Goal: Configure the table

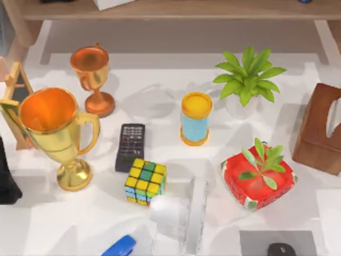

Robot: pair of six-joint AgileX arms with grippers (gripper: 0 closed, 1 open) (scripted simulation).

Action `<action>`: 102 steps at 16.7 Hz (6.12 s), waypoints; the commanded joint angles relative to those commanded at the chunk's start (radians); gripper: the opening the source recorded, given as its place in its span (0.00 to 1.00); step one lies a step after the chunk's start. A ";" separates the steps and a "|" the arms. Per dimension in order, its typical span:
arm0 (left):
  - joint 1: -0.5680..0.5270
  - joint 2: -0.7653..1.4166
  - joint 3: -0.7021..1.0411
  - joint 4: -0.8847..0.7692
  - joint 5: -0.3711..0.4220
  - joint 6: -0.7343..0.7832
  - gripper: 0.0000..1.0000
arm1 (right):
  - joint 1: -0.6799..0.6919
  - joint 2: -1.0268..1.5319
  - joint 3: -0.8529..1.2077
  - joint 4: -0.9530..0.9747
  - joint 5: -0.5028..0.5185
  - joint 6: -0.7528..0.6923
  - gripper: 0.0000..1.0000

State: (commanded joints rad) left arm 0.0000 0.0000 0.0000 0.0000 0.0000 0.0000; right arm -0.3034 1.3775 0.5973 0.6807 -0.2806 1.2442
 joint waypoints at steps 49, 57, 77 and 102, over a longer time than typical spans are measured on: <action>0.000 0.000 0.000 0.000 0.000 0.000 1.00 | -0.393 0.645 -0.089 0.845 -0.383 0.345 0.00; 0.000 0.000 0.000 0.000 0.000 0.000 1.00 | -0.362 0.678 -0.027 0.801 -0.345 0.333 0.00; 0.000 0.000 0.000 0.000 0.000 0.000 1.00 | -0.199 0.848 0.364 0.567 -0.177 0.330 0.00; 0.000 0.000 0.000 0.000 0.000 0.000 1.00 | -0.138 0.979 0.648 0.408 -0.109 0.327 0.45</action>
State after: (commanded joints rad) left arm 0.0000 0.0000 0.0000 0.0000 0.0000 0.0000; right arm -0.4411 2.3568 1.2456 1.0883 -0.3894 1.5717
